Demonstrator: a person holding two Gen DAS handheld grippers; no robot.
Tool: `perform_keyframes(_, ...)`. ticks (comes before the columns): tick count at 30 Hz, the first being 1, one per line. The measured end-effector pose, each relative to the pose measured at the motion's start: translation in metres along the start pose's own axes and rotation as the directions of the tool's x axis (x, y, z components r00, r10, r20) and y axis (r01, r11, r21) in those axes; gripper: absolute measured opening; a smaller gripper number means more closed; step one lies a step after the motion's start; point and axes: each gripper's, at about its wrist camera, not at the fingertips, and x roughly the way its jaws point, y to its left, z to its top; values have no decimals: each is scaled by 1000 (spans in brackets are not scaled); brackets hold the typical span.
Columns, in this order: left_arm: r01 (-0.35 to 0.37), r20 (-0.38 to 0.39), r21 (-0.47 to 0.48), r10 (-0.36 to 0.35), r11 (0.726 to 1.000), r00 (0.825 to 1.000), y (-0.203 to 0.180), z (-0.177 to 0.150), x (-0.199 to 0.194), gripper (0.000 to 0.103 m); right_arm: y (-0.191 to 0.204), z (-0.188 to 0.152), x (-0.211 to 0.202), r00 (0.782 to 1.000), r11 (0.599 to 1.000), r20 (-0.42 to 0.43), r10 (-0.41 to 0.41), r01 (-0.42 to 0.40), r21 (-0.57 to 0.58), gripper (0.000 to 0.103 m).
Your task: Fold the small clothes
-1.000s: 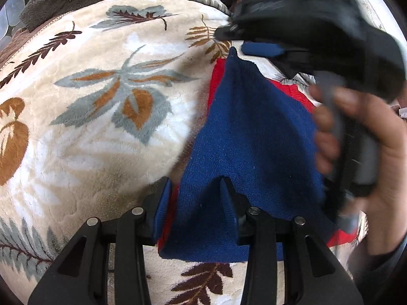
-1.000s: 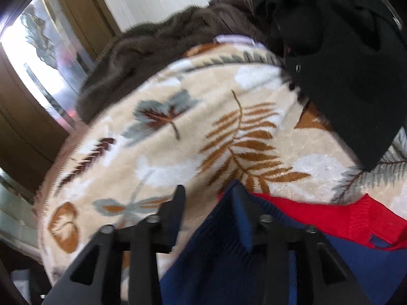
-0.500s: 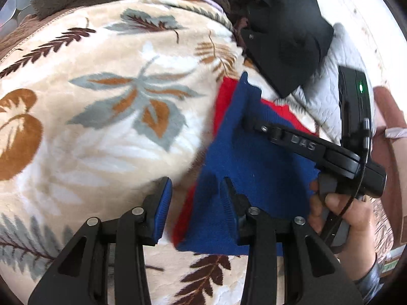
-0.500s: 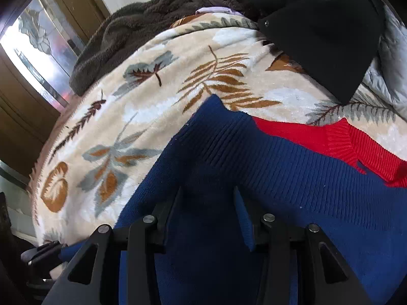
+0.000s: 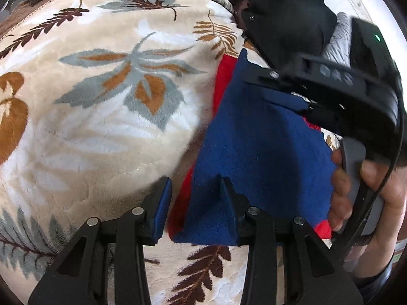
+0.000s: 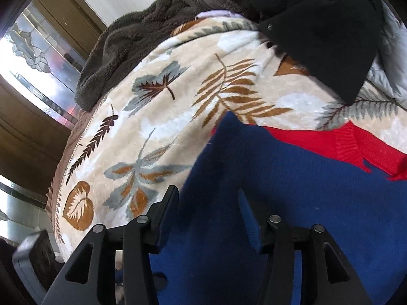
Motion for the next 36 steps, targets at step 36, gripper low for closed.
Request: perform_keyframes(36,-20,-46,80,23,997,999,0,-8,-10,11,-52,-69,-64,988,991,80,-132,132,7,56)
